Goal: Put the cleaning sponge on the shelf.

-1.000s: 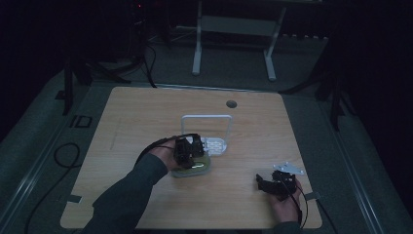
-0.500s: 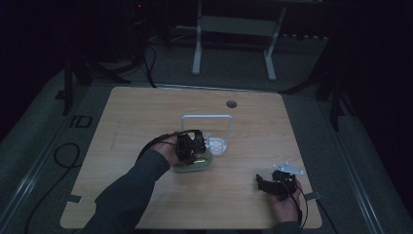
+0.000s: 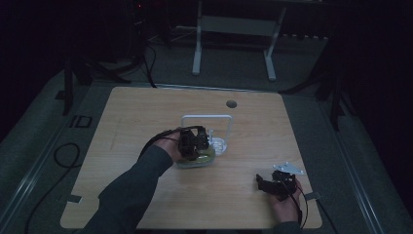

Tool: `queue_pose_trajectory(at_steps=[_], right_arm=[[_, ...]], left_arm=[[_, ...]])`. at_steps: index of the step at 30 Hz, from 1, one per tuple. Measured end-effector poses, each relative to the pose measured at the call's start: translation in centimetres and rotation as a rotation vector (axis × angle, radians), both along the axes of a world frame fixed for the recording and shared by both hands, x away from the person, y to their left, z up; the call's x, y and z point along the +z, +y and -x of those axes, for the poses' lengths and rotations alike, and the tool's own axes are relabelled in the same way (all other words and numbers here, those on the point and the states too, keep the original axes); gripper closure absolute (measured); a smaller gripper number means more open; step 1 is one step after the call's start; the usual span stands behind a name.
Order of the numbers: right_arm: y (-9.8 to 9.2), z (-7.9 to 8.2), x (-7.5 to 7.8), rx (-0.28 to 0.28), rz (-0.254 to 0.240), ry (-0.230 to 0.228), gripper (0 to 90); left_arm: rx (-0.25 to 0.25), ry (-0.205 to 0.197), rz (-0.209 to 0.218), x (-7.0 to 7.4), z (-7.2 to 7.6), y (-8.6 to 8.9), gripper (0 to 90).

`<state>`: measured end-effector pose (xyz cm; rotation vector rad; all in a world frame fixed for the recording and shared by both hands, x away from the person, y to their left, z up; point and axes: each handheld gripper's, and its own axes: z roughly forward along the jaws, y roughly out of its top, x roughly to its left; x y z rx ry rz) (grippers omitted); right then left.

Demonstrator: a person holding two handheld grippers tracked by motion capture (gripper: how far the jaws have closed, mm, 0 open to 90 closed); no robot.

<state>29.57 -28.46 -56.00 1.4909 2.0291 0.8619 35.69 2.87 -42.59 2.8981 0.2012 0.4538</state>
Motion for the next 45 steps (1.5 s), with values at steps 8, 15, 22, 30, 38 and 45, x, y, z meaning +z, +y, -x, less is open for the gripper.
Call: queue_pose_trajectory(at_steps=[8, 15, 22, 30, 38, 45], right_arm=[[0.0, 0.0, 0.0, 0.0, 0.0, 0.0, 13.1], [0.0, 0.0, 0.0, 0.0, 0.0, 0.0, 13.1], [0.0, 0.0, 0.0, 0.0, 0.0, 0.0, 13.1], [0.0, 0.0, 0.0, 0.0, 0.0, 0.0, 13.1], [0.0, 0.0, 0.0, 0.0, 0.0, 0.0, 13.1], [0.0, 0.0, 0.0, -0.001, -0.001, 0.001, 13.1]], left_arm=[[-0.035, -0.023, 0.001, -0.4, -0.3, -0.3, 71.4], [-0.051, -0.035, 0.004, -0.7, -0.7, -0.4, 71.4], [-0.063, -0.049, 0.007, -0.9, -1.1, -0.7, 71.4], [-0.064, -0.05, 0.02, -1.1, -1.4, -1.0, 71.4], [-0.075, -0.054, 0.029, -1.2, -1.7, -1.4, 71.4], [-0.076, -0.057, 0.032, -1.5, -2.0, -1.8, 71.3]])
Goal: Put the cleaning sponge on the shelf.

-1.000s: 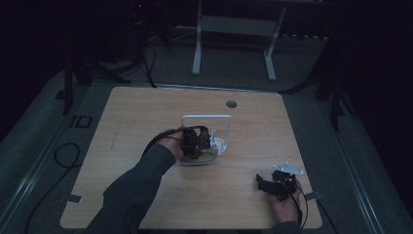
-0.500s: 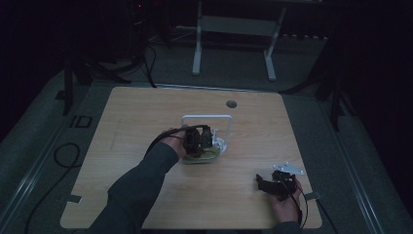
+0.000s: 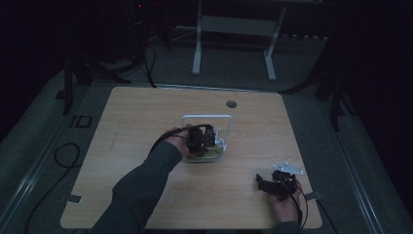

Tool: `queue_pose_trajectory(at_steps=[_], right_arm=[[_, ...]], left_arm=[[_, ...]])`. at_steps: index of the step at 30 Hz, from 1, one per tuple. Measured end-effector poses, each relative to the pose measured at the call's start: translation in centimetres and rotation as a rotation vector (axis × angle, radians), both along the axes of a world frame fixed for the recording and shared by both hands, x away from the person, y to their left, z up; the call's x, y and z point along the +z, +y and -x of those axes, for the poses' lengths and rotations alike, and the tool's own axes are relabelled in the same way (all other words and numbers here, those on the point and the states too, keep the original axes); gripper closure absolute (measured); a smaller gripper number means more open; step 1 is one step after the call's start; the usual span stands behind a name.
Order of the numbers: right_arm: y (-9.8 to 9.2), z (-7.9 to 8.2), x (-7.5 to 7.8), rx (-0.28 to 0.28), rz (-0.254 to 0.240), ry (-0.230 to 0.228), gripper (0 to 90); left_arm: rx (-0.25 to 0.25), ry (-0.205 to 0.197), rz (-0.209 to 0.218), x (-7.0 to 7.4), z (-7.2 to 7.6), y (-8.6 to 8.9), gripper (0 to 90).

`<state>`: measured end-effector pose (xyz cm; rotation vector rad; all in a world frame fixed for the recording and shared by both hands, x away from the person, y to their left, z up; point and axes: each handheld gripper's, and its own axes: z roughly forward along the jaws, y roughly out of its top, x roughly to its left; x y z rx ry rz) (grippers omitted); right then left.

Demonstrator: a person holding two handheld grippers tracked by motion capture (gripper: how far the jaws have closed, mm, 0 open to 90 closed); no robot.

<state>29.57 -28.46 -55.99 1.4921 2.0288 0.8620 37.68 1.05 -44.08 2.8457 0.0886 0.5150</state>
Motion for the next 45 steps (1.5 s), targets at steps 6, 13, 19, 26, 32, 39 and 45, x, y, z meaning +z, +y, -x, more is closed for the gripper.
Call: queue_pose_trajectory(at_steps=[6, 13, 19, 26, 32, 39, 45], right_arm=[[0.0, 0.0, 0.0, 0.0, 0.0, 0.0, 13.1], [0.0, 0.0, 0.0, 0.0, -0.001, 0.001, 13.1], [0.0, 0.0, 0.0, -0.002, -0.002, 0.001, 13.1], [0.0, 0.0, 0.0, -0.001, -0.002, 0.001, 13.1], [0.0, 0.0, 0.0, 0.0, -0.001, 0.001, 13.1], [0.0, 0.0, 0.0, 0.0, -0.001, 0.001, 13.1], [0.0, 0.0, 0.0, 0.0, -0.001, 0.002, 13.1]], left_arm=[[-0.003, -0.018, 0.007, -0.2, -0.4, -0.1, 71.3], [-0.003, -0.023, 0.005, -0.4, -0.7, -0.3, 71.3], [-0.007, -0.038, -0.008, -0.8, -1.0, -0.4, 71.2], [-0.015, -0.063, -0.004, -0.9, -1.2, -0.3, 71.2], [-0.011, -0.064, -0.009, -1.2, -1.6, -0.4, 71.2], [-0.018, -0.078, -0.018, -1.7, -1.9, -0.6, 71.2], [-0.022, -0.086, -0.016, -1.9, -2.1, -0.6, 71.2]])
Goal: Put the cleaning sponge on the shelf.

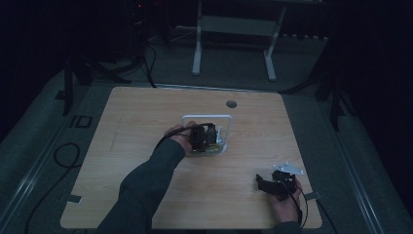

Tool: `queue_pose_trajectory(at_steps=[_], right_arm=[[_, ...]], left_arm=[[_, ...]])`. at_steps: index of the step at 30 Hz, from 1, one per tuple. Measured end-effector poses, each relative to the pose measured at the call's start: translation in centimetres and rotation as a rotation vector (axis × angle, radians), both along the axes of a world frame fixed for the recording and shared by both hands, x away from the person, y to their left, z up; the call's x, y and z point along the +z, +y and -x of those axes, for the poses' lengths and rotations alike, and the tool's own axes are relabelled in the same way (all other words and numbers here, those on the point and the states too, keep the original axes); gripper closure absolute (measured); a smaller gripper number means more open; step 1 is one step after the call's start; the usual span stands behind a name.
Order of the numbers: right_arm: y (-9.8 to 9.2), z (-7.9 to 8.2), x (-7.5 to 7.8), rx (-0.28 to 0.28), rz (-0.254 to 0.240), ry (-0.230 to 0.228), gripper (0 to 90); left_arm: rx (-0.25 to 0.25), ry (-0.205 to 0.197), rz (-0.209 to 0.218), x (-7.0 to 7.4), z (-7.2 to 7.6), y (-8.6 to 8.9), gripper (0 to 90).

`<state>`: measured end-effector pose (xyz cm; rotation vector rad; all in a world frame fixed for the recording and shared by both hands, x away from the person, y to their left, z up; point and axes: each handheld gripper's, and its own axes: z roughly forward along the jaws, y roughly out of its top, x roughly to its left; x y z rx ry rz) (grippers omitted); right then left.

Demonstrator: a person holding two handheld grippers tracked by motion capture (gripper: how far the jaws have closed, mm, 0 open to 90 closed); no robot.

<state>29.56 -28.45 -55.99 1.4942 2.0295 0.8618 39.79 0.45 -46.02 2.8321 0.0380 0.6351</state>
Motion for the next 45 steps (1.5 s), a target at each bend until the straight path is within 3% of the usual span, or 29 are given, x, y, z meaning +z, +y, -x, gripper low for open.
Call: queue_pose_trajectory(at_steps=[3, 22, 28, 36, 45], right_arm=[[0.0, 0.0, 0.0, 0.0, 0.0, 0.0, 13.1], [0.0, 0.0, 0.0, 0.001, 0.0, 0.0, 13.1], [0.0, 0.0, 0.0, 0.0, 0.0, 0.0, 13.1], [0.0, 0.0, 0.0, 0.0, 0.0, 0.0, 13.1], [0.0, 0.0, 0.0, 0.0, 0.0, 0.0, 13.1]], left_arm=[[0.004, -0.012, 0.012, -0.18, -0.11, -0.12, 71.2], [0.024, -0.001, -0.014, -0.81, -0.78, -0.05, 70.7], [0.03, -0.02, -0.021, -0.96, -0.85, -0.11, 69.8], [0.031, -0.063, -0.044, -0.99, -0.89, -0.13, 67.1], [0.059, -0.055, -0.025, -0.86, -1.04, -0.02, 58.8]])
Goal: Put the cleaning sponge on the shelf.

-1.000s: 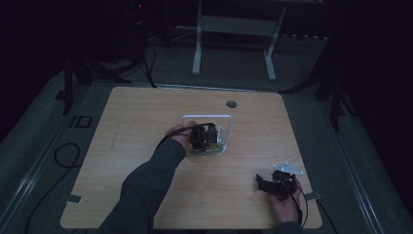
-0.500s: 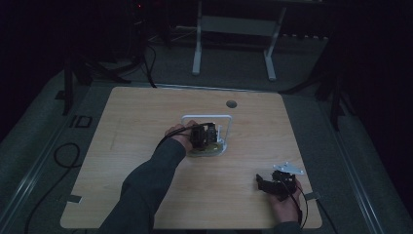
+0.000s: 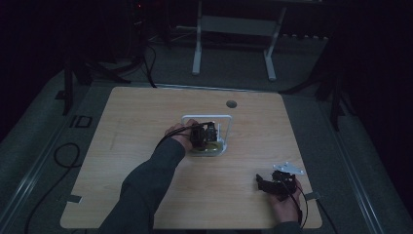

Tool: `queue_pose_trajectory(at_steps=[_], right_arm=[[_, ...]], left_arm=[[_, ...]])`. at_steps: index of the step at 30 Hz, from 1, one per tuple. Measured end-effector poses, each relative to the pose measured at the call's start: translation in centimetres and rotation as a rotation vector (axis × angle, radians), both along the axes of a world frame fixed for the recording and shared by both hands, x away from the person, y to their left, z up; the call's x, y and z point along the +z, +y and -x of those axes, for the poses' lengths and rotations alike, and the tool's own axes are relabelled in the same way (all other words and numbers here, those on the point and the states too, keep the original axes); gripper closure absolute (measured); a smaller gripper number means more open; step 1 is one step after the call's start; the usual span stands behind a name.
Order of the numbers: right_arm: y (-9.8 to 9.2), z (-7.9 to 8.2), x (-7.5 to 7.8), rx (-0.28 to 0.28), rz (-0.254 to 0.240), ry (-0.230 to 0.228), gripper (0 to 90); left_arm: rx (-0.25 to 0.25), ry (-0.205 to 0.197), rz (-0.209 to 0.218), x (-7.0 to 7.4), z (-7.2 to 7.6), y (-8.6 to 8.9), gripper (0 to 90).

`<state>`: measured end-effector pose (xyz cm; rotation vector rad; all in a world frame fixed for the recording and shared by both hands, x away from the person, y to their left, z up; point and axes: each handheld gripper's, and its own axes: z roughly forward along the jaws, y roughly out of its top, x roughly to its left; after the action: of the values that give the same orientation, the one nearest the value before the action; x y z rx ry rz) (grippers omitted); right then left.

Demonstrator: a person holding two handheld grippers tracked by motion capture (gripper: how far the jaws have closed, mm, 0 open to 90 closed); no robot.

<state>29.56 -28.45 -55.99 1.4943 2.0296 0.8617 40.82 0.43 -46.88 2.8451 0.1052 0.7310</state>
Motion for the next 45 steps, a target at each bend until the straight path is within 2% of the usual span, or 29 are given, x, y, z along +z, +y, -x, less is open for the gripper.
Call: queue_pose_trajectory(at_steps=[5, 15, 27, 36, 42, 45], right_arm=[[0.0, 0.0, 0.0, 0.0, 0.0, 0.0, 13.1], [0.0, 0.0, 0.0, 0.001, 0.0, -0.001, 13.1], [0.0, 0.0, 0.0, 0.0, 0.0, 0.0, 13.1], [0.0, 0.0, 0.0, -0.001, -0.001, 0.0, 13.1], [0.0, 0.0, 0.0, -0.001, 0.0, 0.0, 13.1], [0.0, 0.0, 0.0, -0.001, 0.0, -0.001, 13.1]], left_arm=[[0.009, 0.011, 0.006, 0.1, 0.2, 0.0, 54.0], [0.028, 0.036, 0.011, 0.7, 0.4, 0.4, 53.0], [0.042, 0.07, 0.076, 2.2, 1.1, 1.4, 54.4], [0.057, 0.138, 0.147, 3.1, 1.5, 3.0, 55.4], [0.091, 0.201, 0.194, 3.8, 1.8, 4.1, 56.2], [0.103, 0.236, 0.234, 4.1, 2.0, 4.7, 56.2]])
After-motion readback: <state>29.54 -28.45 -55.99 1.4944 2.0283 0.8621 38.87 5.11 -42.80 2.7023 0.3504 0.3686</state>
